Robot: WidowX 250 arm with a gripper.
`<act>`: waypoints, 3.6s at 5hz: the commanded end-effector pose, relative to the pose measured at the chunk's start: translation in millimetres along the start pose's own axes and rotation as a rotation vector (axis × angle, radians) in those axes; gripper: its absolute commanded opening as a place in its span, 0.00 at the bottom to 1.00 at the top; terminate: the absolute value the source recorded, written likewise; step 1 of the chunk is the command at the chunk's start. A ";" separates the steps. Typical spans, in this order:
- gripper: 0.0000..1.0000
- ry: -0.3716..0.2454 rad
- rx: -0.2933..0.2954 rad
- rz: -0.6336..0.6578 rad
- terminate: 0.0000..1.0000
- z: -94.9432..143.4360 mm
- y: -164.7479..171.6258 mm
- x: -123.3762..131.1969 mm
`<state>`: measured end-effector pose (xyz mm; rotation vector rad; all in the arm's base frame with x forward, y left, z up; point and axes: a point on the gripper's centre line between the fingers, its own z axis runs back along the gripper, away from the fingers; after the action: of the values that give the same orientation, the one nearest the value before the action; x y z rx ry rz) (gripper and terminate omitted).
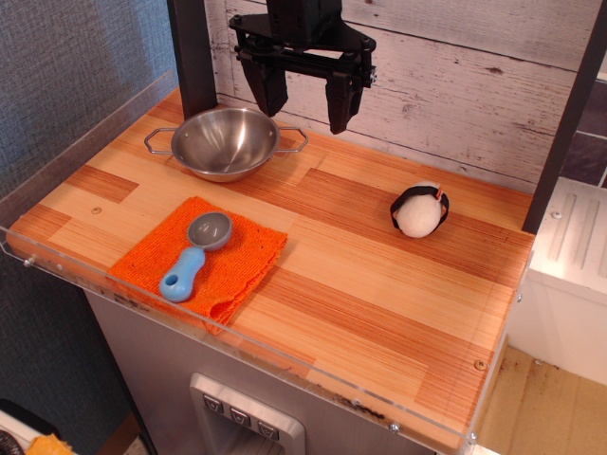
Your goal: Place the spatula next to the pan.
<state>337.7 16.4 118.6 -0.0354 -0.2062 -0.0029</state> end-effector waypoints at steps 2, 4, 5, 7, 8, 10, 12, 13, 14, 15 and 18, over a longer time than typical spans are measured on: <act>1.00 0.004 0.014 0.010 0.00 -5.8 3.9 -19.9; 1.00 -0.010 0.044 -0.019 0.00 -10.4 12.3 -58.3; 1.00 0.004 0.085 -0.076 0.00 -20.4 20.8 -71.2; 1.00 0.079 0.100 -0.144 0.00 -24.2 43.1 -98.3; 1.00 0.098 0.111 -0.091 0.00 -21.8 54.2 -112.2; 1.00 0.137 0.118 0.058 0.00 -44.3 61.3 -131.8; 1.00 0.086 0.106 0.139 0.00 -65.9 62.6 -125.1; 1.00 0.085 0.091 0.121 0.00 -68.6 62.1 -120.0; 1.00 0.075 0.078 0.107 0.00 -67.4 63.9 -118.4; 0.00 0.062 0.092 0.080 0.00 -60.9 62.0 -115.3; 0.00 0.010 0.022 0.002 0.00 -22.2 29.3 -61.2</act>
<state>281.9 41.3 73.6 -0.0266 -0.1709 0.0055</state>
